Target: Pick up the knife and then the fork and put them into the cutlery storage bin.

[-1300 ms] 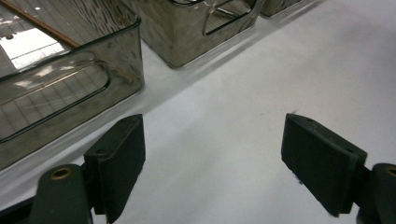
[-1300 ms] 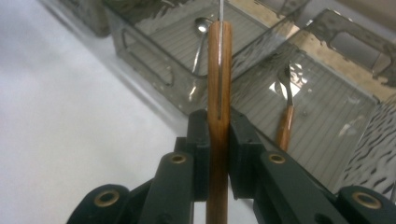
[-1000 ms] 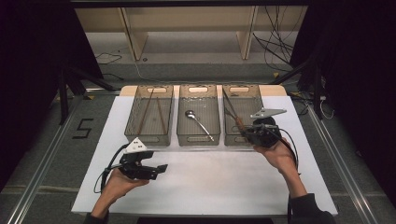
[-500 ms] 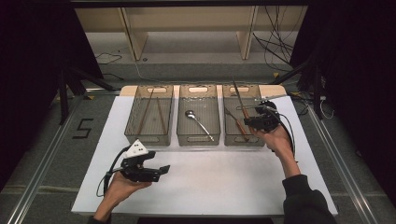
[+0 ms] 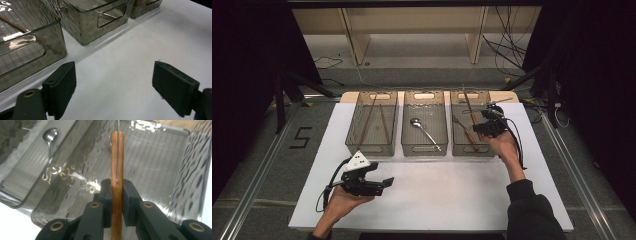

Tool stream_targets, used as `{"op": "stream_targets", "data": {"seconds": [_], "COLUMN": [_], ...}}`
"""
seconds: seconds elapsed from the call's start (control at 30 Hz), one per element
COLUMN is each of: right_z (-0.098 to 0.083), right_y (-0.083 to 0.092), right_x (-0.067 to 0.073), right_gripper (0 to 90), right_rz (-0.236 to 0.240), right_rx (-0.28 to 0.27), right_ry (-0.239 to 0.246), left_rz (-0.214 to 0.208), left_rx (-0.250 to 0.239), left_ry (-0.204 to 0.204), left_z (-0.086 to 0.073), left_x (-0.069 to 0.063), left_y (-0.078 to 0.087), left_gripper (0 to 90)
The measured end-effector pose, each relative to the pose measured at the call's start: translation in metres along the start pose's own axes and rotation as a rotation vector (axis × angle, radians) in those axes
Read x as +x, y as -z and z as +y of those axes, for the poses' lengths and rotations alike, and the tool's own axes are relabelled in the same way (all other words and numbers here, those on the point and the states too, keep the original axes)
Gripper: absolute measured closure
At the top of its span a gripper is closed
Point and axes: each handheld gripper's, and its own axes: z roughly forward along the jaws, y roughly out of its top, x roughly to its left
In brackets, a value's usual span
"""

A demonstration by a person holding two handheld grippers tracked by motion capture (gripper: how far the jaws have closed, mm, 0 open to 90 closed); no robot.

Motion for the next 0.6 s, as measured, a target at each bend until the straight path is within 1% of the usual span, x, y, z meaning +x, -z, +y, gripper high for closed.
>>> {"op": "stream_targets", "data": {"seconds": [0.03,0.07,0.1,0.13,0.2,0.27,0.33,0.43,0.6], "right_z": [-0.001,-0.002,-0.001,-0.001,-0.001,-0.002,-0.004,-0.012,-0.035], "right_y": [-0.003,-0.003,-0.004,-0.003,0.001,0.006,0.011,0.021,0.037], "right_x": [0.0,0.0,0.0,0.0,0.002,0.004,0.008,0.016,0.031], "right_gripper": [77.6,71.2,64.9,64.1,63.2,58.1,53.3,44.7,36.5], "right_rz": [0.006,0.014,0.024,0.031,0.038,0.047,0.07,0.098,0.176], "right_rx": [0.004,0.006,0.008,0.007,-0.011,-0.027,-0.039,-0.078,-0.161], "right_ry": [-0.011,-0.015,-0.017,-0.017,-0.004,0.004,0.017,0.057,0.087], "left_rz": [0.001,0.001,0.002,0.003,0.0,0.002,0.002,0.001,0.0], "left_rx": [0.001,0.0,-0.005,-0.007,-0.005,-0.004,-0.002,0.006,0.008], "left_ry": [-0.001,-0.003,0.004,0.005,0.008,0.01,0.013,0.012,0.015], "left_z": [0.0,0.0,0.0,0.0,-0.001,-0.001,-0.002,-0.002,-0.004], "left_x": [0.0,0.001,0.001,0.002,0.003,0.003,0.004,0.004,0.003], "left_y": [0.001,0.001,0.002,0.002,0.002,0.002,0.001,0.001,0.0], "left_gripper": [18.8,18.7,18.6,18.6,18.5,18.4,18.1,18.0,17.9]}}
